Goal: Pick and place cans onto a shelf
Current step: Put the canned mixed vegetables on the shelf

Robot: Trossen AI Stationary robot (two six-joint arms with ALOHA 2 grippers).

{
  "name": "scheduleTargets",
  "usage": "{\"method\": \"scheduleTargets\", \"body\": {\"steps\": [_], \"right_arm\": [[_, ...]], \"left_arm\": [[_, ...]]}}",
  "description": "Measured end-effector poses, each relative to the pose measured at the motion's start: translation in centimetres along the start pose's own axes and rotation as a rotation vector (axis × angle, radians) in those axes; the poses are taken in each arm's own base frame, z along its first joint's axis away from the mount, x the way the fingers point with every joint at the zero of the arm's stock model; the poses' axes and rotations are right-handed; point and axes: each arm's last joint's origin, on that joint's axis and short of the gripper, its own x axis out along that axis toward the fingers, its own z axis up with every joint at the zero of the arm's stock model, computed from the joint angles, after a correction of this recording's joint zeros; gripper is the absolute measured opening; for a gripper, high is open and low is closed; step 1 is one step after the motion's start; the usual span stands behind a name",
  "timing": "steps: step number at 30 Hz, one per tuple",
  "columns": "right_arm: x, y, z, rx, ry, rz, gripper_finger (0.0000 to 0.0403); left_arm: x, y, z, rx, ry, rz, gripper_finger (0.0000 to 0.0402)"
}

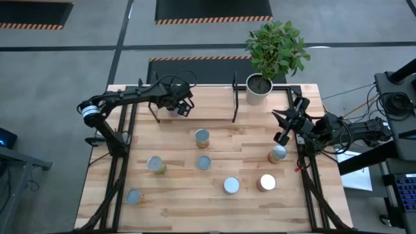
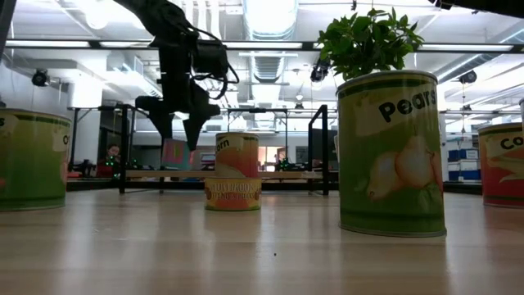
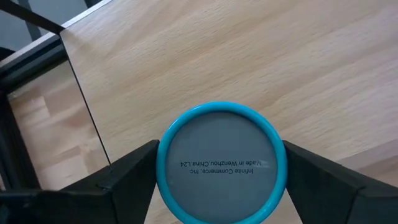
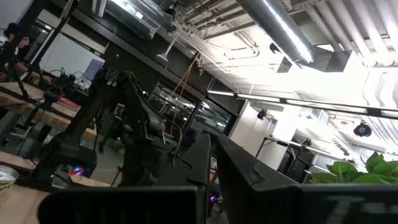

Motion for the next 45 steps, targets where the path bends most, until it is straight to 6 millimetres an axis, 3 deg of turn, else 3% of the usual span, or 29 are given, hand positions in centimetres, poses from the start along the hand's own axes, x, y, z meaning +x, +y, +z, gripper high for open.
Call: {"method": "scheduleTargets", "body": {"steps": [15, 22, 30, 37, 45], "right_arm": [[0.0, 0.0, -0.1, -0.003, 0.005, 0.002, 0.0018], [0.0, 0.0, -0.1, -0.018, 0.031, -0.022, 0.0018], [0.0, 0.0, -0.3, -0.049, 0.067, -0.039, 0.0018], [0.0, 0.0, -0.2, -0.037, 0.036, -0.017, 0.0018], [0.0, 0.1, 0.0, -0.017, -0.016, 0.023, 0.0018]], "left_arm": [[-0.1, 0.0, 0.0, -0.018, -0.001, -0.004, 0.0328], [-3.0, 0.3, 0.6, 0.019, -0.041, -0.032, 0.0328], [-7.1, -3.9, -1.5, 0.332, -0.179, -0.171, 0.0319], [-8.5, -6.5, -4.5, 0.601, -0.269, -0.162, 0.0296], [-9.2, -6.2, -3.5, 0.567, -0.293, -0.168, 0.0207]]}}
